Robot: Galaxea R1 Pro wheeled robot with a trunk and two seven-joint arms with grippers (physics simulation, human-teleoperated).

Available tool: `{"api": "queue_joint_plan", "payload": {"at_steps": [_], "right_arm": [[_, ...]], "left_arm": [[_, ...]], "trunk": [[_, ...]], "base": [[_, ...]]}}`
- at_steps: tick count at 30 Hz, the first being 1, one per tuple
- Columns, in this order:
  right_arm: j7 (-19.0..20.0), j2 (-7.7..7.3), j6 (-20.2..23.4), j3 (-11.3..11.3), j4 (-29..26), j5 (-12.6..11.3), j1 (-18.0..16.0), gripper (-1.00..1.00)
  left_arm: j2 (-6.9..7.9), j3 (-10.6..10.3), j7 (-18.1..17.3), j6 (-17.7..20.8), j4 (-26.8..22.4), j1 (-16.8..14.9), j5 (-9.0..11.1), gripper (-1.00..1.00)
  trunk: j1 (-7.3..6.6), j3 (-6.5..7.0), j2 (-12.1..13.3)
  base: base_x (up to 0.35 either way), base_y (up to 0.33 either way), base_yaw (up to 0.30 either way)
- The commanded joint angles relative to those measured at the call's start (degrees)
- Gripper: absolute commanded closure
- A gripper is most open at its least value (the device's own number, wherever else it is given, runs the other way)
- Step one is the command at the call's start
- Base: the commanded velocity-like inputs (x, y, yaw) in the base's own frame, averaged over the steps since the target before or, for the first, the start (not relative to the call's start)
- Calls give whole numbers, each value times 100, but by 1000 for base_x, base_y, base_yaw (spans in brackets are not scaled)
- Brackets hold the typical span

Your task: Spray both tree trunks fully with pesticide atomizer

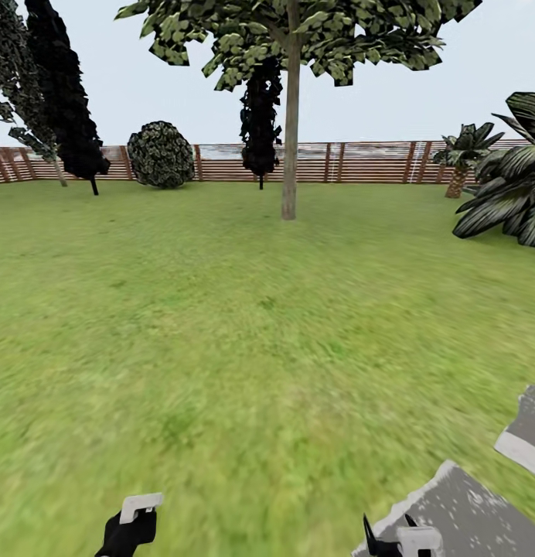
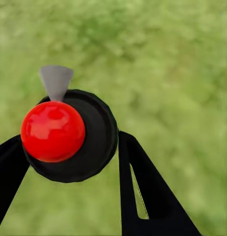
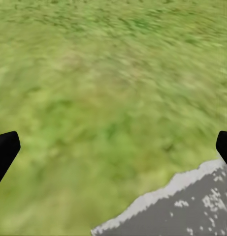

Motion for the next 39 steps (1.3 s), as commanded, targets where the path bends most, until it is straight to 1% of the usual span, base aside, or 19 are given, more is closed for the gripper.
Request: {"api": "queue_joint_plan", "payload": {"at_steps": [1,39], "right_arm": [[8,-1,-15,1,4,-1,-2,-100],[8,-1,-15,9,4,-1,-5,-100]], "left_arm": [[0,-1,4,-19,4,-3,24,100],[-9,-1,4,-19,4,-3,24,100]], "trunk": [[2,-5,-2],[2,-5,-2]], "base": [[338,0,0],[339,0,0]]}}
